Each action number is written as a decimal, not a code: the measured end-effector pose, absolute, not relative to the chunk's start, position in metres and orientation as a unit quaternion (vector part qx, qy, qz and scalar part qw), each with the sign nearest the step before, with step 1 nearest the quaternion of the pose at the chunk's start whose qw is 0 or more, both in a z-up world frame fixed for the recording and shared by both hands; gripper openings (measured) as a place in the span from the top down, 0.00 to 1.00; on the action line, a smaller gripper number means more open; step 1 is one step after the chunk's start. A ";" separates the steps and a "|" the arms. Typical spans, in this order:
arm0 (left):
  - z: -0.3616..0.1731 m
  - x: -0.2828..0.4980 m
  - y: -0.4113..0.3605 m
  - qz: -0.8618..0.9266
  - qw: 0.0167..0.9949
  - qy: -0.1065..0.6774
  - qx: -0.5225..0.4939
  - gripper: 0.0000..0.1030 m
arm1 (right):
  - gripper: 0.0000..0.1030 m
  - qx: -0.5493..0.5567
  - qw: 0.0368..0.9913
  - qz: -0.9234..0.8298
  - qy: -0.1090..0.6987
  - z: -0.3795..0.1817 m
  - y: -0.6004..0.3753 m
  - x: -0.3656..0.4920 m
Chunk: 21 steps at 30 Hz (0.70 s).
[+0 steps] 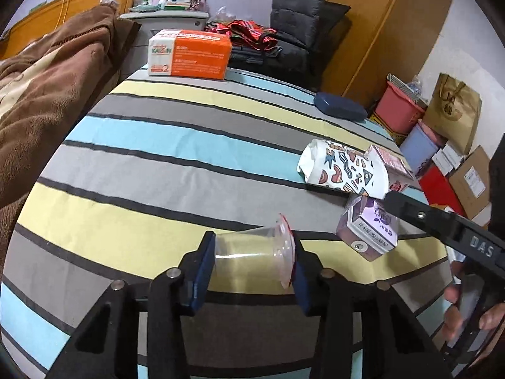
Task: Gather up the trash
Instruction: 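Grasp the clear plastic cup with the left tool while the right tool grasps the purple juice carton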
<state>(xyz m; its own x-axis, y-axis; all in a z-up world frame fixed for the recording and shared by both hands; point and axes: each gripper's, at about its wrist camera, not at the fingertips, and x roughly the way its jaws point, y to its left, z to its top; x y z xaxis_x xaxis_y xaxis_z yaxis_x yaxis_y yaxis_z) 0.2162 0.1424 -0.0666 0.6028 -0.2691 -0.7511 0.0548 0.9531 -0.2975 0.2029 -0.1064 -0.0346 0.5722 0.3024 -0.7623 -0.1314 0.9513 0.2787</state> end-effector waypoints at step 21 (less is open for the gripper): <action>-0.068 0.215 0.156 -0.089 0.886 0.436 -0.130 0.56 | 0.25 0.020 0.862 0.048 0.504 -0.046 -0.073 0.227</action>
<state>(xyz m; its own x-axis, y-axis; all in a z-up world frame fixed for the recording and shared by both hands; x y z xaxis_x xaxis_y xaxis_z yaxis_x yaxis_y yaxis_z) 0.2147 0.1561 -0.0677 0.6041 -0.2703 -0.7497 0.0443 0.9507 -0.3070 0.2267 -0.0730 -0.0456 0.4868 0.1028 -0.8675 -0.0634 0.9946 0.0823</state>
